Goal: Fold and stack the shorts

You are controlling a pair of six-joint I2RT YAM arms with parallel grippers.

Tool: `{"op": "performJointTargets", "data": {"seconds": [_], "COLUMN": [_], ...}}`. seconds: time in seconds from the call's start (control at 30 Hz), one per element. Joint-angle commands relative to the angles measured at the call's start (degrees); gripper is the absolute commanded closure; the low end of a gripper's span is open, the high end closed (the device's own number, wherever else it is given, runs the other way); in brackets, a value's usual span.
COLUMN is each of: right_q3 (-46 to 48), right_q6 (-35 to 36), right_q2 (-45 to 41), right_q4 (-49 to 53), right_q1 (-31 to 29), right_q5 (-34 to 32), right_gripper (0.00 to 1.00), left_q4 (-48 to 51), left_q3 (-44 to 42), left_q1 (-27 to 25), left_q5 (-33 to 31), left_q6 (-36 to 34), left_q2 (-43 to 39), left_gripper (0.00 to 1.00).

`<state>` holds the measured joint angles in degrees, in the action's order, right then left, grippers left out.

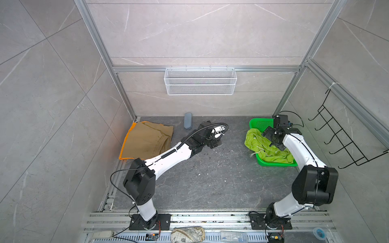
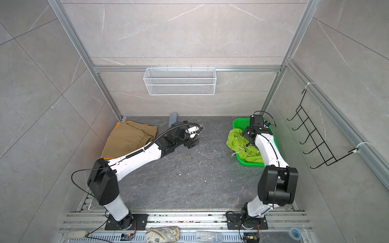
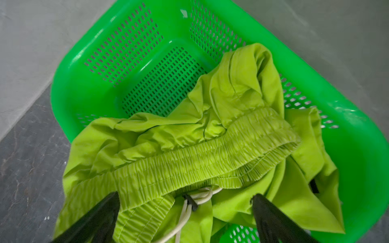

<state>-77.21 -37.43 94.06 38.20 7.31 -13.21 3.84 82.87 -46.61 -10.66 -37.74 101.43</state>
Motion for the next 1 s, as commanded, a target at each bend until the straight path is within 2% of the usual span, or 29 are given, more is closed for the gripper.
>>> {"op": "performJointTargets", "data": {"seconds": [0.0, 0.17, 0.33, 0.43, 0.5, 0.57, 0.6, 0.9, 0.97], "right_q3": [1.07, 1.7, 2.68, 3.85, 4.12, 4.26, 4.33, 5.79, 6.18], "right_q6": [-2.15, -3.17, -4.58, -5.07, -5.41, -5.34, -5.33, -5.57, -5.64], "right_q2": [4.11, 9.43, 12.69, 13.37, 13.67, 13.96, 14.05, 15.8, 15.75], "right_q4": [-2.0, -5.22, -8.26, -11.68, -13.09, -14.56, -15.0, -19.52, -20.23], "right_q1": [1.19, 3.01, 4.54, 4.93, 5.08, 5.1, 5.17, 7.46, 7.78], "right_q5": [4.24, 8.11, 10.52, 12.8, 13.69, 15.2, 15.51, 23.6, 24.83], "right_gripper": [0.01, 0.02, 0.13, 0.27, 0.31, 0.41, 0.43, 0.91, 0.95], "left_q4": [-3.14, -2.07, -0.02, 0.79, 1.48, 2.03, 2.19, 3.78, 4.26], "left_q3": [5.08, 8.12, 8.62, 8.86, 9.28, 9.81, 10.09, 10.38, 10.38], "left_q1": [-2.16, -4.73, -5.5, -5.68, -5.84, -5.95, -6.0, -6.98, -7.17], "left_q5": [-0.8, -0.54, 0.81, 1.16, 0.92, 0.6, 0.35, -1.58, -2.12], "left_q6": [-3.77, -2.8, -0.92, -1.42, -2.45, -3.7, -4.14, -4.81, -4.55], "left_q2": [2.89, 6.99, 8.69, 9.38, 9.91, 10.51, 10.73, 11.15, 11.2], "left_gripper": [0.0, 0.0, 0.0, 0.0, 0.0, 0.0, 0.0, 0.0, 0.0]}}
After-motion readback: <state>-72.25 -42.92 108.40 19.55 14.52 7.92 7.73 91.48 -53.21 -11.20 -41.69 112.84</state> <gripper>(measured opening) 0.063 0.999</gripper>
